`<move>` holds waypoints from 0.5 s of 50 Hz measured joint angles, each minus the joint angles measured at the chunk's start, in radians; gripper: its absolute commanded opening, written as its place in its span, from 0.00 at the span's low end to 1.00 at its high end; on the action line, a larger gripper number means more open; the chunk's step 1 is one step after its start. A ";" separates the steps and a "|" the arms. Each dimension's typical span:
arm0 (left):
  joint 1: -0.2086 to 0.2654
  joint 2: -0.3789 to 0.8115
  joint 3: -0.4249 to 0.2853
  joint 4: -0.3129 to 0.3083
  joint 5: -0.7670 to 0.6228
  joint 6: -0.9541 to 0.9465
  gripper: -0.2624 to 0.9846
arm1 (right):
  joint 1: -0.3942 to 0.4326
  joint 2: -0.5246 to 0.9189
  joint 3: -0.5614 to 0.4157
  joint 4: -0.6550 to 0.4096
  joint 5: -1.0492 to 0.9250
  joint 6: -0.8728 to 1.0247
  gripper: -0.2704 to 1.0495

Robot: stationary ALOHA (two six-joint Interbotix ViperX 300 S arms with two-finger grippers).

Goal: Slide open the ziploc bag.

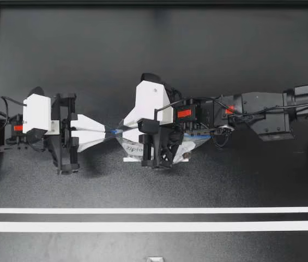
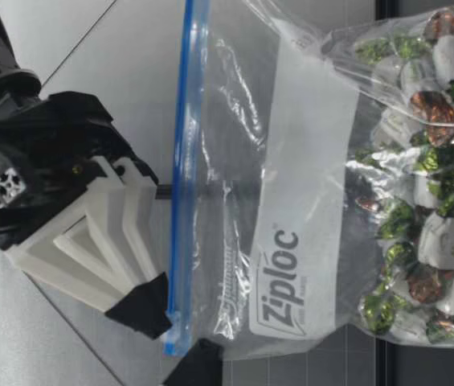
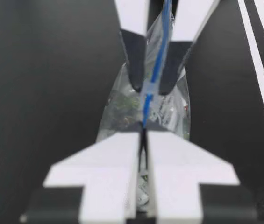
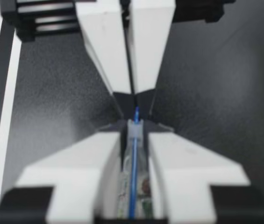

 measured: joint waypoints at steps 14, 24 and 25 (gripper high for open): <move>0.000 0.000 0.000 0.000 0.002 0.008 0.10 | 0.002 0.000 -0.011 0.000 0.077 -0.002 0.25; 0.000 -0.002 0.006 0.002 -0.005 0.009 0.10 | 0.002 -0.035 -0.040 -0.023 0.238 -0.015 0.21; 0.000 -0.002 0.006 0.002 -0.005 0.009 0.10 | 0.002 -0.038 -0.044 -0.029 0.258 -0.014 0.21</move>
